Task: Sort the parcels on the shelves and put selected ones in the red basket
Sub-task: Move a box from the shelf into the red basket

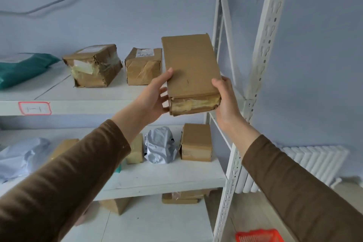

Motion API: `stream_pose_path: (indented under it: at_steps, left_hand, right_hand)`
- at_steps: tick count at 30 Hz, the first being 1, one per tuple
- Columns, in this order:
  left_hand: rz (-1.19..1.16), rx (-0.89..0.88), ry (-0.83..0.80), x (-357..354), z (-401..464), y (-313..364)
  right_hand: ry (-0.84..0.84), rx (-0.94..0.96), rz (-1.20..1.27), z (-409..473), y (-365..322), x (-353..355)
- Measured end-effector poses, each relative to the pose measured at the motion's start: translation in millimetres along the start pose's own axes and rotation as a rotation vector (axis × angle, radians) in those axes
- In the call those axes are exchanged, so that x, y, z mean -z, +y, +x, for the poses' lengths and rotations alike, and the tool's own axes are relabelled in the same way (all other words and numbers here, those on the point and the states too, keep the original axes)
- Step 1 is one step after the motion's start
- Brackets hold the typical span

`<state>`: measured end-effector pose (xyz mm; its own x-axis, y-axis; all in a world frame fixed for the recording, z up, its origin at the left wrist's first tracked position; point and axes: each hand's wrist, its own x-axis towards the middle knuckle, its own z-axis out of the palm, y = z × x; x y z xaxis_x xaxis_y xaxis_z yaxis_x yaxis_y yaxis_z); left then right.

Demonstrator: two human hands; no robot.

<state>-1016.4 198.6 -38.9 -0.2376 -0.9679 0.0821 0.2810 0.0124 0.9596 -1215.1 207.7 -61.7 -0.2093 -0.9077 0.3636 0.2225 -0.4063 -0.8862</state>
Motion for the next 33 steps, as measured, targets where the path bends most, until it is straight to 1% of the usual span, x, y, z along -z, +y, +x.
stream_pose_path:
  at_steps: [4,8,11,14,17,19,21,23,25,27,29,30,31,33]
  left_hand:
    - [0.047,0.085,-0.063,17.3,-50.5,-17.8]
    - [0.134,0.175,-0.002,19.9,-85.7,-30.8]
    - [0.100,0.270,0.011,25.7,-99.5,-38.4]
    - [0.038,0.356,-0.048,41.2,-105.9,-45.2]
    - [-0.015,0.346,-0.116,52.0,-112.8,-54.9]
    - [0.003,0.259,-0.136,57.2,-115.4,-63.4]
    - [0.132,0.085,-0.098,59.3,-118.1,-68.7]
    - [0.311,-0.124,-0.053,54.0,-123.6,-70.0]
    - [0.505,-0.350,-0.006,44.5,-129.5,-70.2]
    - [0.849,-0.528,0.053,37.8,-131.7,-72.0]
    - [1.155,-0.647,0.083,33.2,-132.6,-75.1]
    - [1.239,-0.686,0.089,32.8,-132.2,-77.7]
    - [1.276,-0.716,0.095,32.3,-131.9,-79.8]
    - [1.269,-0.731,0.101,36.6,-129.2,-86.4]
  right_hand:
    - [-0.044,-0.041,-0.028,-56.5,8.8,2.7]
    - [-0.046,-0.206,0.000,-94.0,13.7,2.1]
    - [-0.057,-0.300,-0.098,-109.4,7.7,-2.7]
    - [-0.081,-0.308,-0.250,-116.4,-0.2,-8.6]
    - [-0.139,-0.229,-0.359,-118.4,-5.7,-10.9]
    - [-0.176,-0.183,-0.364,-119.8,-8.4,-8.2]
    - [-0.196,-0.185,-0.346,-120.3,-6.0,-2.6]
    - [-0.168,-0.231,-0.303,-119.5,3.1,4.8]
    - [-0.150,-0.333,-0.197,-117.6,15.5,15.2]
    - [-0.154,-0.487,-0.043,-113.7,29.5,26.8]
    - [-0.144,-0.586,0.069,-110.9,41.6,36.8]
    - [-0.145,-0.606,0.111,-111.2,44.1,40.3]
    - [-0.158,-0.610,0.150,-112.8,43.7,42.1]
    - [-0.196,-0.592,0.209,-116.9,39.2,42.4]
